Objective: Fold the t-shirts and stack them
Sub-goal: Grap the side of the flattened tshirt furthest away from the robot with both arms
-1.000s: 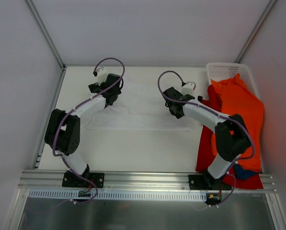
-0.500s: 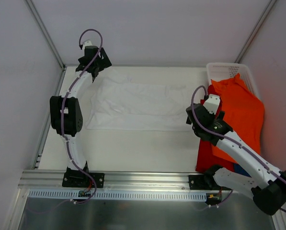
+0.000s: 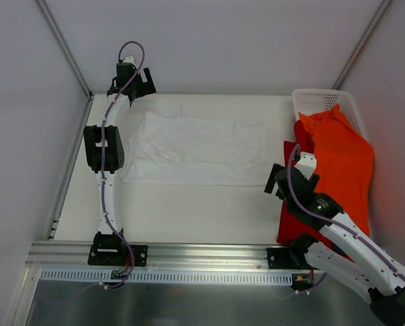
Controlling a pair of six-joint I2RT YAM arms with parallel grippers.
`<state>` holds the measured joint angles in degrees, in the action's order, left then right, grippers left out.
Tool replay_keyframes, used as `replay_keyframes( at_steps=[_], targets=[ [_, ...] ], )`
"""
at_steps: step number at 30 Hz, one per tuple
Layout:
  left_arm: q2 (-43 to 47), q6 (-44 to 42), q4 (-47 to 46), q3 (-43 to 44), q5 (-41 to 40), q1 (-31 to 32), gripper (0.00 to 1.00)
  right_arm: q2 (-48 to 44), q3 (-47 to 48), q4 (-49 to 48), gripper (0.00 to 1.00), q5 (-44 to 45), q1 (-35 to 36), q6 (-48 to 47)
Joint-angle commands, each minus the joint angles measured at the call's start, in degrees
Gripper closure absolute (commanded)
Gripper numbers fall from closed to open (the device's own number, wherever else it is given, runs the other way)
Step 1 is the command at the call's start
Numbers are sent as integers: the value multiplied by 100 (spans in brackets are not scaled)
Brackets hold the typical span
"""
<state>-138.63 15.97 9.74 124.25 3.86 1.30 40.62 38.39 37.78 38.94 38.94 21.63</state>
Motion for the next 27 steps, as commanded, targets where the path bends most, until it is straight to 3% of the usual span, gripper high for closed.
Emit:
replay_keyframes(
  at_steps=[1,14,27],
  targets=[
    [-217,-524,-86,556,133,-95,1,-37,-51,-245,0,-150,44,35],
    [-1069,371,-104,1093,1231,-236,1,350,-60,-482,0,-158,96,140],
    [-1579,1558,-191,1269,2233,-262,1,-168,-51,-87,1,-71,158,325]
  ],
)
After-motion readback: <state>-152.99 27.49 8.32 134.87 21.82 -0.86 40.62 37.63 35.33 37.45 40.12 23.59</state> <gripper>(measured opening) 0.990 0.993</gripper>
